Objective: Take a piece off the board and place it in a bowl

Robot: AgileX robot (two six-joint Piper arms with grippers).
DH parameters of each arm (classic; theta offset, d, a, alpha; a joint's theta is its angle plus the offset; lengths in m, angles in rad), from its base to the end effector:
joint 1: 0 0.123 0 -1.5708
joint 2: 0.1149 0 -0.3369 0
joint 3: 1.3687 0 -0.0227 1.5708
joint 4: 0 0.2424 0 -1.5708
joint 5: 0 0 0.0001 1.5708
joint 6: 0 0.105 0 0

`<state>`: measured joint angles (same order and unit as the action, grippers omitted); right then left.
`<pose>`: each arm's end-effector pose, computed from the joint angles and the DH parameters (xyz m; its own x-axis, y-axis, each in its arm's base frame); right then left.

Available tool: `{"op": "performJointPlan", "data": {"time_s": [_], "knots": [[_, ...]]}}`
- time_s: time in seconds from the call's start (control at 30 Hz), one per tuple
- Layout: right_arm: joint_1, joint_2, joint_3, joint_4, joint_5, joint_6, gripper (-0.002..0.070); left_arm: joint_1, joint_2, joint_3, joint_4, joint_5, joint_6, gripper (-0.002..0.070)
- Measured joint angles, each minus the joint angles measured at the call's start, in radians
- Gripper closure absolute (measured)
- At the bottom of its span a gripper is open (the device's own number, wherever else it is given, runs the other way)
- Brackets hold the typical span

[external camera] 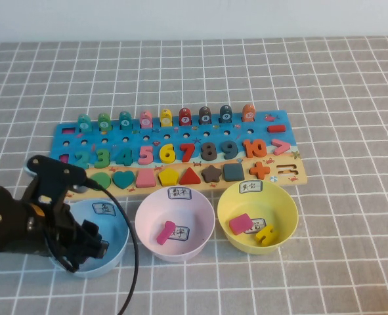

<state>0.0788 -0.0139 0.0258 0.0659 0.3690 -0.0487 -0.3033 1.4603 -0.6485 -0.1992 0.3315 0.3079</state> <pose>0.0051 0.0029 0.1674 -0.2892 -0.0100 -0.9572 -0.0977 0.9950 0.0191 0.2366 -0.0812 0.2253 -0.7828 0.3694 -0.5007 0.4248 0.9053 0.0037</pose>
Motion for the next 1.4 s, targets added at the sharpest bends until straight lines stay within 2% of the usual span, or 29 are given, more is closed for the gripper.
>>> {"op": "performJointPlan", "data": {"time_s": [0.17,0.33,0.4,0.53,0.63,0.93,1.13,1.4], "knots": [[0.000,0.000,0.000,0.000,0.000,0.000,0.0694,0.000,-0.115,-0.005,-0.002,0.022,-0.039,0.0258],[0.000,0.000,0.000,0.000,0.000,0.000,0.0694,0.000,-0.311,-0.005,-0.002,0.099,-0.044,0.0284],[0.000,0.000,0.000,0.000,0.000,0.000,0.0694,0.000,-0.376,-0.005,-0.002,0.133,-0.045,0.0337],[0.000,0.000,0.000,0.000,0.000,0.000,0.0694,0.000,-0.524,-0.005,-0.002,0.209,-0.045,0.0573],[0.000,0.000,0.000,0.000,0.000,0.000,0.0694,0.000,-0.623,-0.005,-0.002,0.243,-0.045,0.0647],[0.000,0.000,0.000,0.000,0.000,0.000,0.0694,0.000,-0.898,0.004,-0.012,0.276,-0.039,0.0673],[0.000,0.000,0.000,0.000,0.000,0.000,0.0694,0.000,-1.099,0.142,-0.109,0.208,-0.035,0.0675],[0.000,0.000,0.000,0.000,0.000,0.000,0.0694,0.000,-1.275,0.257,-0.122,0.191,-0.044,0.0675]]}}
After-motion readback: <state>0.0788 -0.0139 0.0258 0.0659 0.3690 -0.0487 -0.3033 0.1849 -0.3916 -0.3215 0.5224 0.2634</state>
